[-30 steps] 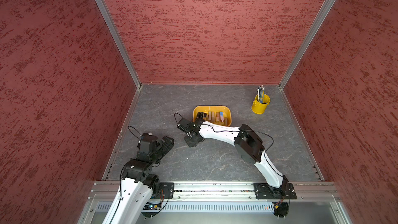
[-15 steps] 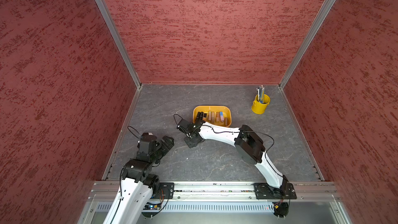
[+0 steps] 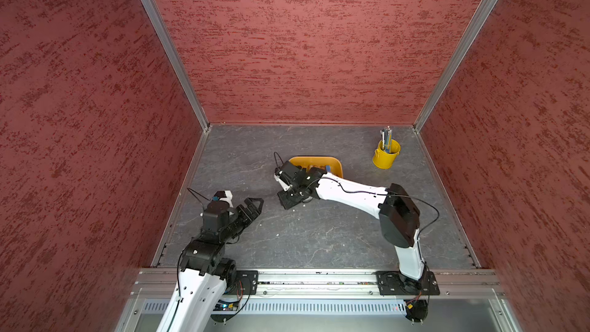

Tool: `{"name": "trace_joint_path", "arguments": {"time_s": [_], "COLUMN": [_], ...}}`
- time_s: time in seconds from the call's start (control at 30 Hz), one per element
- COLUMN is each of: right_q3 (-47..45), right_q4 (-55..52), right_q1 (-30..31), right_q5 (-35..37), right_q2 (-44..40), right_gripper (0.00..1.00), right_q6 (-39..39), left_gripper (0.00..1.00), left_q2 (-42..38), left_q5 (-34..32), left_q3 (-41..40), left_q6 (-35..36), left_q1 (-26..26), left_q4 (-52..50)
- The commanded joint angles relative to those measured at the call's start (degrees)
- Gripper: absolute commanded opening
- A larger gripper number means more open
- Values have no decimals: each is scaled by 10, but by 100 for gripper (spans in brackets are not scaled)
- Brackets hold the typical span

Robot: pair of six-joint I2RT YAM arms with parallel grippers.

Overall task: Put the lipstick into the storage box
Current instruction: Pick up the lipstick at the center of the board, then place the lipstick in the storage box.

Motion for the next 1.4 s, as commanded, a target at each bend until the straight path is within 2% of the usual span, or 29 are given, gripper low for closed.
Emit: {"name": "trace_joint_path", "arguments": {"time_s": [0.0,0.27,0.47,0.6,0.8,1.0,1.2,1.37], "right_q3": [-20,-53,-59,-51,-25,-7,1,17], "right_q4": [31,26,2,-26,-71,-93,-90,-95], "right_q1": [-19,-53,-64,-75,-113,-160,-200,-209], "right_q5": [-36,-48,-23,16,90,128,129,168], "right_q2": [-46,-129,-173,-185,-162,-118,-76,-33], "right_gripper": [20,20,21,22,23,23,23,23], "right_q6": [20,33,32,20,-5,-27,-24,-34], "left_gripper": [100,100,100,100,100,100,100,100], "left_q2": [-3,56,107,143,237,358,459,503], "left_q5": [76,168,206,209,206,200,203,198], "left_q3": [-15,-26,-18,-5,40,114,156,169], "left_q6": [5,-19,-24,-17,30,91,105,94], "left_q1": [4,3,-2,-13,-38,-67,-86,-107], "left_q4": [115,291,354,379,411,410,448,478]}}
